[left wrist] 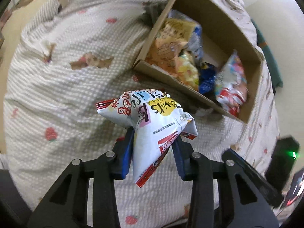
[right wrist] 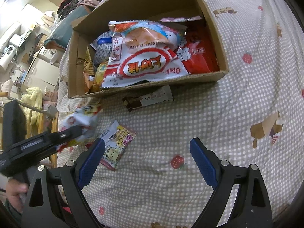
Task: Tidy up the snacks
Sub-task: 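Grasp the white-red bag with the left gripper while the right grasps the yellow candy packet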
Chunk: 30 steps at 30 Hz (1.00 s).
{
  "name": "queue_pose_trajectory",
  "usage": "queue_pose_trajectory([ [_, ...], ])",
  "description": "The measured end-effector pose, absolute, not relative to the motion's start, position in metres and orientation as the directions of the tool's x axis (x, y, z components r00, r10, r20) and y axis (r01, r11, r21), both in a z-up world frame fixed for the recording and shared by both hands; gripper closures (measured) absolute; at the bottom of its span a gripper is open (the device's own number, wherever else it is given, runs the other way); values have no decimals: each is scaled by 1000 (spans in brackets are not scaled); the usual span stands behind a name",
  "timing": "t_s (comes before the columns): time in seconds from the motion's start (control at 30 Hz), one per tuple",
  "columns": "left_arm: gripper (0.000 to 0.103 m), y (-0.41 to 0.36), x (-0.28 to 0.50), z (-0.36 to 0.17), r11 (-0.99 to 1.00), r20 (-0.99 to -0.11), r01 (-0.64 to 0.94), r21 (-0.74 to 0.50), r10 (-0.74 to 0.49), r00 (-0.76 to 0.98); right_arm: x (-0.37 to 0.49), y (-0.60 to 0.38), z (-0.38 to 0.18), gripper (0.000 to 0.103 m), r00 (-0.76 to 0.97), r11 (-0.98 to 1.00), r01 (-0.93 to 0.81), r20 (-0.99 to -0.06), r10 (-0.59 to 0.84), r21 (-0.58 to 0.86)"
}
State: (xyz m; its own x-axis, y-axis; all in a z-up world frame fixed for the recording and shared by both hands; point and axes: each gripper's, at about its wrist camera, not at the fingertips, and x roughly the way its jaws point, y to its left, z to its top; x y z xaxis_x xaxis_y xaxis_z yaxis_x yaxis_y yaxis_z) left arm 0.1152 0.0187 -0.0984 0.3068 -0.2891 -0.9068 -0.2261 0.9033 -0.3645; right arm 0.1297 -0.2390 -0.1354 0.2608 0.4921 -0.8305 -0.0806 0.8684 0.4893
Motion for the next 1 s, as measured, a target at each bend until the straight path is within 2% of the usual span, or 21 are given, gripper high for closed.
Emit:
queue_pose_trajectory([
  [0.2,69,37,88,-71,936,-912,-171,-308,-239,334,124,-222,-147,12,151,787,-47,-774,615,616],
  [0.33,69,51,81,-74,939,-915,-190,-287,-210,344,127,-196,-159,25,98,769,-5,-765,636,639],
  [0.53,69,48,84,-81,938,-917,-214,-274,-188,351,135,-169,-189,45,70,816,69,-819,570,574],
  [0.77,68,46,82,-77,926,-906,-216,-309,-217,363,137,-151,-202,54,81,830,78,-833,547,553],
  [0.83,68,47,82,-75,924,-902,-217,-316,-222,370,138,-148,-201,68,85,835,67,-837,540,546],
  [0.9,68,48,82,-74,922,-901,-220,-318,-222,373,136,-146,-199,74,92,835,65,-837,540,546],
  [1.0,68,48,82,-74,920,-901,-224,-321,-224,372,130,-152,-191,75,94,837,45,-836,540,545],
])
